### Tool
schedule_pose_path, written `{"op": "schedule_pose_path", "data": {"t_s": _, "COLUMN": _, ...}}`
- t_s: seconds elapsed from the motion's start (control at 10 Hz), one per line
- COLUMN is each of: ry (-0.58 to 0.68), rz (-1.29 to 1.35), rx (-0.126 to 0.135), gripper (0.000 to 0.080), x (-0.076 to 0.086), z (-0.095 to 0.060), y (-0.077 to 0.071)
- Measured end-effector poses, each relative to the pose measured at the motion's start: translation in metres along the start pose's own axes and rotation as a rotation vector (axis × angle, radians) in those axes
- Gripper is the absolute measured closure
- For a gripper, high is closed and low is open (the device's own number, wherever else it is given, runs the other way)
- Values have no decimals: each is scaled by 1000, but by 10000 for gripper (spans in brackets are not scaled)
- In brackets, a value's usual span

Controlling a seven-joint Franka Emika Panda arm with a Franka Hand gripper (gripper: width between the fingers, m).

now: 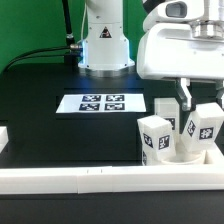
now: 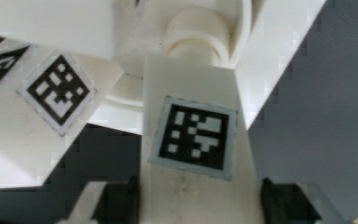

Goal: Assemble stool

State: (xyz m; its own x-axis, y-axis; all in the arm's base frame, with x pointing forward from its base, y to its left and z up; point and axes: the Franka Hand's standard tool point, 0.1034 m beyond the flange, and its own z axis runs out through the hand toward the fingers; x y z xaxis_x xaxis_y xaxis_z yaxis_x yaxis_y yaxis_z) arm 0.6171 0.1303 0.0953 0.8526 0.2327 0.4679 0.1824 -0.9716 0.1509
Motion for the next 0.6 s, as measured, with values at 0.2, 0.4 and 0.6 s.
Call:
{"op": "schedule_pose_path", "data": {"t_s": 0.2, "ry": -1, "rz": 0, "rx": 0, "gripper": 365, "x": 0, "z": 0, "y": 0}}
{"op": "schedule_pose_path", "data": {"t_s": 0.4, "ry": -1, "rz": -1, "rx": 0, "gripper": 236, "x": 0, "z": 0, "y": 0}}
{"op": "schedule_pose_path", "data": {"t_s": 0.6, "ry": -1, "rz": -1, "rx": 0, "gripper": 154, "x": 0, "z": 0, "y": 0}}
